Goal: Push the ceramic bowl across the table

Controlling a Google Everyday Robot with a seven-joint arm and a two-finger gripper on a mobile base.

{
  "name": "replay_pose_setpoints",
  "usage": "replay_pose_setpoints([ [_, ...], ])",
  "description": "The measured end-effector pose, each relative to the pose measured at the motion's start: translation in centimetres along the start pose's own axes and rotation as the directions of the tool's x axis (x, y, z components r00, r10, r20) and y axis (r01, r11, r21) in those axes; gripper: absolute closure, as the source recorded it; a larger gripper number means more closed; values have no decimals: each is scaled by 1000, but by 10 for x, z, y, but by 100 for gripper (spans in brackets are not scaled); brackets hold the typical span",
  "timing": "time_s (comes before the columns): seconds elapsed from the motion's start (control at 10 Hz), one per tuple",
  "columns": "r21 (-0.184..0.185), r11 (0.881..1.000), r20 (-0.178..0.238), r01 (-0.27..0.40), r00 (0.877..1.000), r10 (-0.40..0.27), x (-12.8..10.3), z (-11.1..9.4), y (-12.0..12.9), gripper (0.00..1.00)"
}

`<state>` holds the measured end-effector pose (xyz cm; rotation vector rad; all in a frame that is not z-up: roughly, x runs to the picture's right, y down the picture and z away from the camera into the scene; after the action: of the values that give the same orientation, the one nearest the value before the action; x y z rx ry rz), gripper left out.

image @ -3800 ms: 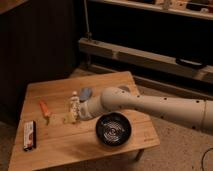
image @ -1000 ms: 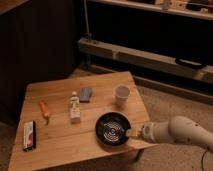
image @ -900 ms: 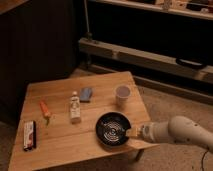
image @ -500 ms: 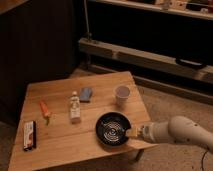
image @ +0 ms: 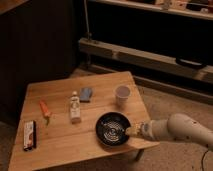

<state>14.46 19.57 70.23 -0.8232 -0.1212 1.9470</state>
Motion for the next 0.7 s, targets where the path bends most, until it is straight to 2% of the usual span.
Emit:
replay_pose_setpoints([
  [0.2,7,997,11,-80,997,80,-10,-14,-31,59],
  [0.3,6,993,10,-116,993,116,-12,-13,-48,53],
  [0.4,5,990,4,-138,990,138,-13,-7,-60,54],
  [0.5,6,989,-7,-150,989,150,-11,3,-68,63],
  [0.7,10,987,-22,-158,987,158,-9,18,-69,84],
])
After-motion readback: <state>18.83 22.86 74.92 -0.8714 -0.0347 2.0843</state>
